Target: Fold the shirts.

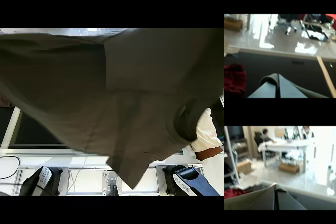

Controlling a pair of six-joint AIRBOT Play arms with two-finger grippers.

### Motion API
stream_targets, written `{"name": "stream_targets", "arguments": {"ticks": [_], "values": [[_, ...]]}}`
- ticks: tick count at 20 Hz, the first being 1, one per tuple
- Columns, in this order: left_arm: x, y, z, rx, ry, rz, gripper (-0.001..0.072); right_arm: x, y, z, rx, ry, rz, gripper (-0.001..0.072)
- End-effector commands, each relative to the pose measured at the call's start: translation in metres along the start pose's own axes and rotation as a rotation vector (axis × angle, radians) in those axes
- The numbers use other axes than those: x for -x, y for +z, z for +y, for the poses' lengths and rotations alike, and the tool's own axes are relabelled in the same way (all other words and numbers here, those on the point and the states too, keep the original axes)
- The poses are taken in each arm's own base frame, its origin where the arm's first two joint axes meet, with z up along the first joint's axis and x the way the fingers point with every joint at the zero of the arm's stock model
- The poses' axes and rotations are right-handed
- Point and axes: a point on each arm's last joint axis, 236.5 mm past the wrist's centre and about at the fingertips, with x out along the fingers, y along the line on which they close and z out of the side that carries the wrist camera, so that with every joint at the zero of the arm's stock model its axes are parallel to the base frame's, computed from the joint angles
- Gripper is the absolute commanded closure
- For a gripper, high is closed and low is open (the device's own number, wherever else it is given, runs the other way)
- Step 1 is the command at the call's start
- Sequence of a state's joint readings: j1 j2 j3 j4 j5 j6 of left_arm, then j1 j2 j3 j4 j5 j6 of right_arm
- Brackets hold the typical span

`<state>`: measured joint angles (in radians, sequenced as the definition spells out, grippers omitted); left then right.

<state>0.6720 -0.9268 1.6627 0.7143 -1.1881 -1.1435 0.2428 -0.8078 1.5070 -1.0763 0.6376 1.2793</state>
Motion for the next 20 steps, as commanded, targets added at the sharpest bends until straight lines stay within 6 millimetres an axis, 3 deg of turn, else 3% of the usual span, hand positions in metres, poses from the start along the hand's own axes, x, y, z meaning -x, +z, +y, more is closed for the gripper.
{"name": "stream_targets", "arguments": {"ticks": [1,3,5,6,8,12,16,20], "values": [[-0.077,-0.091,0.005,0.049,-0.108,0.357,0.0703,-0.078,-0.101,-0.053,-0.047,-0.097,0.251,0.0701],[-0.127,-0.157,0.007,-0.027,-0.087,0.565,0.0702,-0.109,-0.162,-0.084,-0.113,-0.146,0.367,0.0701],[-0.174,-0.211,0.024,-0.087,0.019,0.697,0.0701,-0.124,-0.214,-0.128,-0.182,-0.224,0.457,0.0700],[-0.201,-0.227,0.038,-0.052,0.104,0.697,0.0701,-0.125,-0.233,-0.149,-0.224,-0.267,0.486,0.0701],[-0.248,-0.251,0.046,0.047,0.153,0.649,0.0701,-0.120,-0.270,-0.188,-0.287,-0.341,0.556,0.0701],[-0.296,-0.311,0.041,-0.093,0.166,0.701,0.0702,-0.103,-0.339,-0.222,-0.321,-0.401,0.736,0.0701],[-0.326,-0.318,0.041,-0.130,0.235,0.616,0.0702,-0.102,-0.392,-0.235,-0.328,-0.421,0.836,0.0701],[-0.330,-0.320,0.040,-0.089,0.244,0.603,0.0701,-0.099,-0.446,-0.241,-0.364,-0.429,0.928,0.0700]]}}
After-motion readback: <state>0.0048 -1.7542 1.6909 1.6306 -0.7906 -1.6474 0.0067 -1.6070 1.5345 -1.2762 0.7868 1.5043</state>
